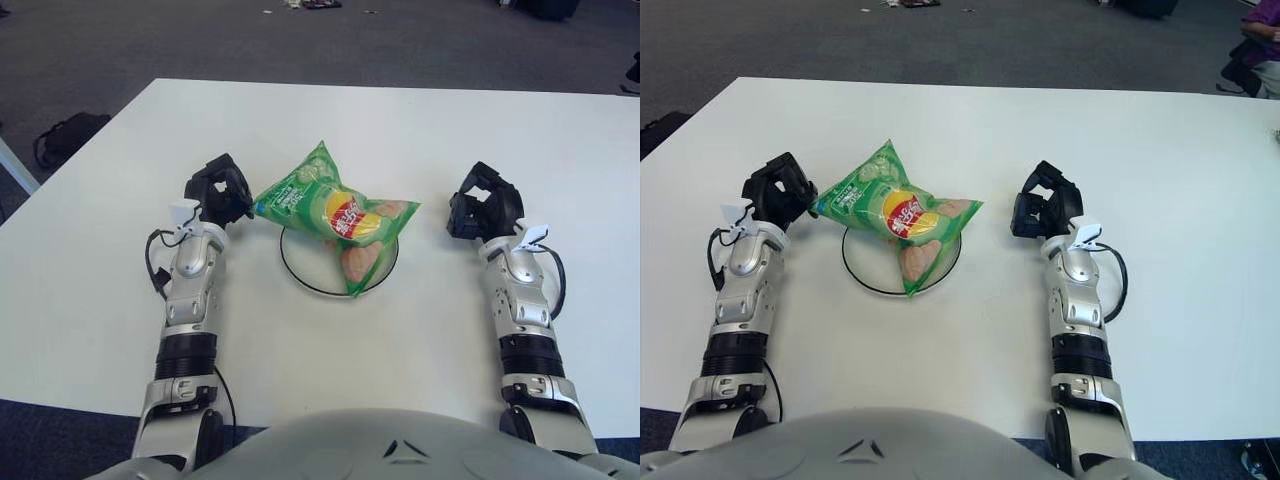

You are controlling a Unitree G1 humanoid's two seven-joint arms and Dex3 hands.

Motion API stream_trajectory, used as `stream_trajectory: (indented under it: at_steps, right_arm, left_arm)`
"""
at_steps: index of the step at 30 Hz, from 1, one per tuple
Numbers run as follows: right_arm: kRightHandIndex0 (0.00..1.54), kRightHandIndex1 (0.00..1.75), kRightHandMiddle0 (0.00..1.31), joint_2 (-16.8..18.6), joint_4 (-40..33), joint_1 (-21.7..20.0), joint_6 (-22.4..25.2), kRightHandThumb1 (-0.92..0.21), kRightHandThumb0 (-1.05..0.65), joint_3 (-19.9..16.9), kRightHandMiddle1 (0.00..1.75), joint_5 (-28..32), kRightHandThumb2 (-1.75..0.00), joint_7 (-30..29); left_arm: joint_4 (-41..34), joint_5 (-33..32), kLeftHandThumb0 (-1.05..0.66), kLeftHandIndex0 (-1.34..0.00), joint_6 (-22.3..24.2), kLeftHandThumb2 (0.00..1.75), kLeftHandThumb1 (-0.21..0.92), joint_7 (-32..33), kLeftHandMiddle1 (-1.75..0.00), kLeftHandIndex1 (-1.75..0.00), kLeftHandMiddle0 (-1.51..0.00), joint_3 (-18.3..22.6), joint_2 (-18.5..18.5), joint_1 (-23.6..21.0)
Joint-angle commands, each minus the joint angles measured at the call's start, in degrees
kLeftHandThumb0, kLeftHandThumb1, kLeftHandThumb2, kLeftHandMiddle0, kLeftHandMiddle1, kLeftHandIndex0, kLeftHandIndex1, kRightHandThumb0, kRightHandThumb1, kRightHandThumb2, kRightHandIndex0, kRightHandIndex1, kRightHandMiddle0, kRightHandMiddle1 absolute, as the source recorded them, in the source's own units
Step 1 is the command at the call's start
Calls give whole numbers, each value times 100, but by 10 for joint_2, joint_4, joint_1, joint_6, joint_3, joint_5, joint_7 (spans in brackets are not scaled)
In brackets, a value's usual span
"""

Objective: Put the snack into the plate.

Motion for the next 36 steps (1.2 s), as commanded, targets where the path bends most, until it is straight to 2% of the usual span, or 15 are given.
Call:
stream_trajectory:
  at_steps: [1, 3, 6, 12, 22, 27, 32, 33, 36]
  right_arm:
    - [137, 175, 82, 35, 53, 57, -16, -8, -59, 0, 175, 11, -161, 5]
    - [137, 175, 82, 36, 55, 57, -19, -8, -59, 0, 175, 13, -161, 7]
    - [137, 175, 82, 37, 54, 57, -17, -8, -59, -2, 175, 20, -161, 12]
    - [140, 175, 82, 41, 46, 59, -6, -8, -60, -5, 175, 28, -161, 19]
    - [141, 175, 83, 40, 35, 62, 9, -7, -60, -3, 175, 34, -162, 21]
    - [141, 175, 83, 38, 31, 64, 15, -7, -60, -2, 175, 36, -163, 26]
    - [140, 175, 83, 37, 31, 64, 14, -7, -60, -2, 175, 36, -163, 33]
    - [140, 175, 83, 37, 31, 64, 14, -7, -60, -2, 175, 36, -163, 34]
    - [140, 175, 83, 36, 30, 65, 14, -7, -60, -2, 175, 36, -163, 37]
  left_arm:
    - [26, -9, -45, -117, -18, 119, 53, -43, -175, -175, -143, -12, -1, 55]
    - [35, 0, -45, -118, -37, 123, 51, -61, -175, -175, -144, -16, 8, 55]
    - [66, 27, -46, -121, -89, 129, 48, -91, -175, -175, -145, -31, 29, 50]
    - [109, 53, -56, -130, -145, 138, 52, -109, -175, -175, -148, -42, 44, 40]
    - [135, 74, -67, -134, -174, 142, 60, -86, -175, -175, -151, -43, 39, 40]
    - [139, 102, -66, -134, -176, 145, 58, -48, -175, -175, -151, -41, 34, 42]
    - [150, 107, -62, -133, -180, 151, 50, -30, -175, -175, -151, -41, 30, 36]
    - [152, 107, -63, -117, -180, 158, 32, -28, -175, -175, -148, -41, 30, 35]
    - [145, 111, -65, -99, -166, 168, 10, -5, -175, -175, -144, -38, 23, 37]
